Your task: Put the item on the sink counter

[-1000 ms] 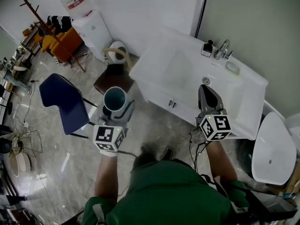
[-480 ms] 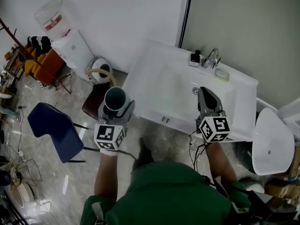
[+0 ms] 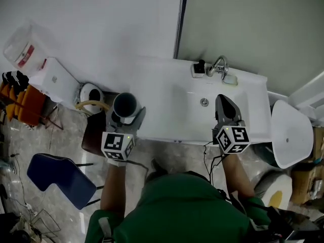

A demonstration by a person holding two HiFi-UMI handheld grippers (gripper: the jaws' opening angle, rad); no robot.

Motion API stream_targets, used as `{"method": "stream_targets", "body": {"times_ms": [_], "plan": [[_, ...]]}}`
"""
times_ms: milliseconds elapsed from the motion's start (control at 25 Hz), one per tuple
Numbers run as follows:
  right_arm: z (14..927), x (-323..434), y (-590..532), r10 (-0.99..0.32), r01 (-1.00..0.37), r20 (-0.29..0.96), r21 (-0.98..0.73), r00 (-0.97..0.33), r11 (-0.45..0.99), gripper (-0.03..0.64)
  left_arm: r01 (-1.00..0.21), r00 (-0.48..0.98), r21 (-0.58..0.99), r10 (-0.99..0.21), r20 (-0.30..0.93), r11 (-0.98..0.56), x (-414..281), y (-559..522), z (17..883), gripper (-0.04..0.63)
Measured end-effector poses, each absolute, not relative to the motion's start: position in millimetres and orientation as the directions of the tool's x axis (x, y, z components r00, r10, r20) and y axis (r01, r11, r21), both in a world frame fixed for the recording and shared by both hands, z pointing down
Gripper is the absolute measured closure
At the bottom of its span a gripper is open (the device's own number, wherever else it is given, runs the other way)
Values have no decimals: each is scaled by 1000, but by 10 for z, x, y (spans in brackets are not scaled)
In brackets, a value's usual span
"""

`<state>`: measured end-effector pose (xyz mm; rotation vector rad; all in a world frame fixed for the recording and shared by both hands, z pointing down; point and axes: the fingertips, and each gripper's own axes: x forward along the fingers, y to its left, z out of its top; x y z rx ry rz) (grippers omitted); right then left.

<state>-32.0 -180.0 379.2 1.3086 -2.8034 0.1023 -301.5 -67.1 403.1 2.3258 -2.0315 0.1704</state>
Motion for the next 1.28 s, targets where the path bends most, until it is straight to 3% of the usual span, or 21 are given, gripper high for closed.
{"method": "stream_targets", "body": {"times_ms": [440,1280], "plan": [[4006,-189,-2100,-851,-859,124,-26,-511,512,615,-949,310,-10,-942,129,-314,-2925,-1558,4243,239],[4249,744,-3120,-854,-864,130,-96,-504,495,615,-933,284,-153,-927,244,-326,-2238,-2844,4510,239]]}}
